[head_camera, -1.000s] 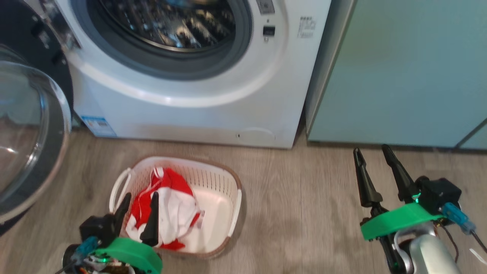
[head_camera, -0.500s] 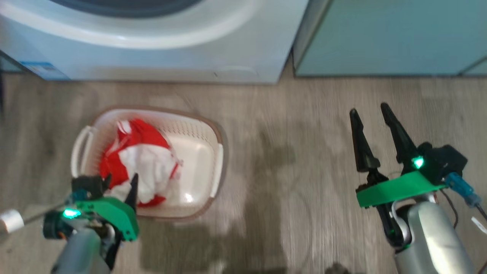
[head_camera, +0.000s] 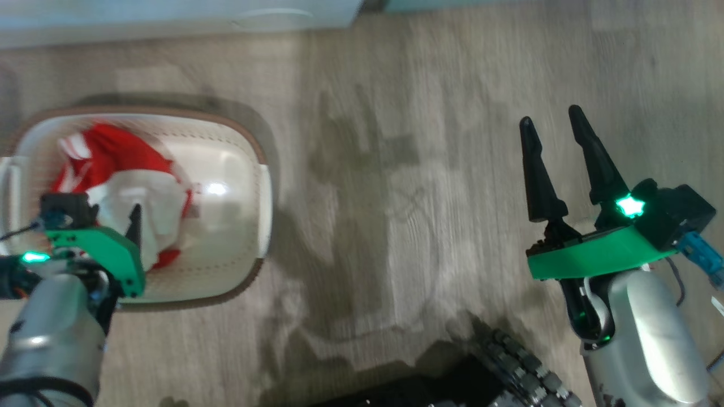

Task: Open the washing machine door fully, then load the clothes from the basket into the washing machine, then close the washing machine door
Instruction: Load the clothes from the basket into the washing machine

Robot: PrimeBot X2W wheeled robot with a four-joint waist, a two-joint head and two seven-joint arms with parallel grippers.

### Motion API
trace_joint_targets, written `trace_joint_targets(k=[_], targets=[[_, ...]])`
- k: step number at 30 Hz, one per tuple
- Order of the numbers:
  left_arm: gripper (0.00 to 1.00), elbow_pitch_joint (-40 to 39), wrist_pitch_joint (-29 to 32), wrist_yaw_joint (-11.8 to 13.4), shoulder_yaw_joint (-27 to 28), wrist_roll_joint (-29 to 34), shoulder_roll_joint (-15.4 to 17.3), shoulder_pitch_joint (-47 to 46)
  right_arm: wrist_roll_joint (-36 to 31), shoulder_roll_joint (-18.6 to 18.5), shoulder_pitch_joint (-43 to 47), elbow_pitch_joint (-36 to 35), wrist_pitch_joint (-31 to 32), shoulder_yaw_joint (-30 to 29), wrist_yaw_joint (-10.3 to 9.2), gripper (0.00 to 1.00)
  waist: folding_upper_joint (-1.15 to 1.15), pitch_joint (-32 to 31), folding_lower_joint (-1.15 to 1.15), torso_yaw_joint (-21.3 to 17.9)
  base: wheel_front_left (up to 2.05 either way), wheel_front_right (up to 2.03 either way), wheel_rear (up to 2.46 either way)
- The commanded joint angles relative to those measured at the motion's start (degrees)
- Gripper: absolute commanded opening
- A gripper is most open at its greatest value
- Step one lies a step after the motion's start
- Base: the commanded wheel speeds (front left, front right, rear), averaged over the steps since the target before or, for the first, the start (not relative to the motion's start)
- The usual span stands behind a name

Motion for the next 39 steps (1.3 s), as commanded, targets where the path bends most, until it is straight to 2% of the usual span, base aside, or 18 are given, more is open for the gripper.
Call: trace_joint_targets(k=[1,5,12,20,27,28,29,32,39], targets=[[1.0,1.5,0.0,0.56,1.22,-0.41,3.46,-0.72,0.44,0.02,0.46,-2.12,-0.54,1.72,0.0,1.0,0.0,3.98,-0.02,-3.07,0.0,0.0,0.0],[1.0,3.84,1.46,2.63,2.27,-1.33,5.69,-2.89,1.13,0.02,0.3,-2.7,-0.54,2.56,0.0,1.0,0.0,6.22,-0.02,-4.48,0.0,0.0,0.0],[1.0,5.09,3.23,3.41,2.28,-1.74,9.03,-5.97,2.06,0.02,-0.1,-3.72,-0.54,3.38,0.0,1.0,0.0,10.18,-0.02,-6.02,0.0,0.0,0.0],[1.0,5.56,5.36,3.69,1.6,-1.84,10.42,-9.13,2.6,0.02,-0.79,-4.22,-0.54,3.78,0.0,1.0,0.0,13.03,-0.02,-6.31,0.0,0.0,0.0],[0.98,5.79,6.55,3.7,0.52,-1.81,9.95,-11.09,1.78,0.02,-1.03,-3.98,-0.54,3.57,0.0,1.0,0.0,13.79,-0.02,-5.25,0.0,0.0,0.0],[0.23,5.81,6.71,3.55,0.36,-1.85,9.78,-11.15,1.61,0.02,-1.02,-3.88,-0.54,3.44,0.0,1.0,0.0,13.64,-0.02,-5.05,0.0,0.0,0.0],[0.0,5.84,6.8,3.32,0.24,-1.95,9.6,-11.1,1.48,0.02,-1.02,-3.78,-0.54,3.32,0.0,1.0,0.0,13.4,-0.02,-4.89,0.0,0.0,0.0],[0.0,5.89,6.64,2.5,0.09,-2.53,9.04,-10.37,1.12,0.02,-1.14,-3.64,-0.54,3.35,0.0,1.0,0.0,12.26,-0.02,-4.58,0.0,0.0,0.0],[0.0,5.96,3.27,2.36,-0.38,-3.26,7.07,-6.65,0.54,0.02,-0.49,-2.63,-0.54,3.59,0.0,1.0,0.0,6.37,-0.02,-4.09,0.0,0.0,0.0]])
